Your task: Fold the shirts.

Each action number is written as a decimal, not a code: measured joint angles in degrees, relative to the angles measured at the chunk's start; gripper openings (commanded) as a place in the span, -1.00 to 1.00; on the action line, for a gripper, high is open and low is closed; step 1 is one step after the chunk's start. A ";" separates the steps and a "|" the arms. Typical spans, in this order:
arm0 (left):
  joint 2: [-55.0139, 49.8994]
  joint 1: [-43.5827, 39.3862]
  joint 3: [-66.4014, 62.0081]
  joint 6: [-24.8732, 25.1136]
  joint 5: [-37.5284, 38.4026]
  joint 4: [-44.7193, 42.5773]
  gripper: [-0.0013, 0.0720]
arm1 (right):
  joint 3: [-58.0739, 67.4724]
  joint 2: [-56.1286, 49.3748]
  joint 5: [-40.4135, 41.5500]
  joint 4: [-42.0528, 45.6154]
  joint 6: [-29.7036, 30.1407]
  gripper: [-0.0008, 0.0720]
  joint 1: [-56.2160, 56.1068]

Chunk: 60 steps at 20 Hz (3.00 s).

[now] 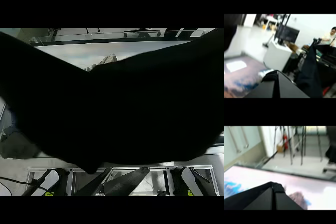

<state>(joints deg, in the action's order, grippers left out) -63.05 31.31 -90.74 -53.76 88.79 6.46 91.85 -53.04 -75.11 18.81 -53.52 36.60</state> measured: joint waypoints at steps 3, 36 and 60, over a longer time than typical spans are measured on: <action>-8.20 -10.36 4.63 -0.17 -5.29 -12.00 -0.91 | -6.80 -7.17 -0.28 5.95 -0.02 -0.93 -5.27; -64.28 -18.97 -23.10 -10.34 -14.38 -44.06 -0.95 | 4.85 -68.04 8.15 10.10 1.64 -0.93 -10.60; -19.41 -17.97 23.15 -19.78 -3.67 -63.23 -0.25 | -22.77 -38.16 -5.95 38.25 -8.39 0.07 -0.39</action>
<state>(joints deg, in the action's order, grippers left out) -82.46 13.34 -67.59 -73.54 85.12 -56.77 69.08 -91.20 -81.06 57.06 -61.91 36.21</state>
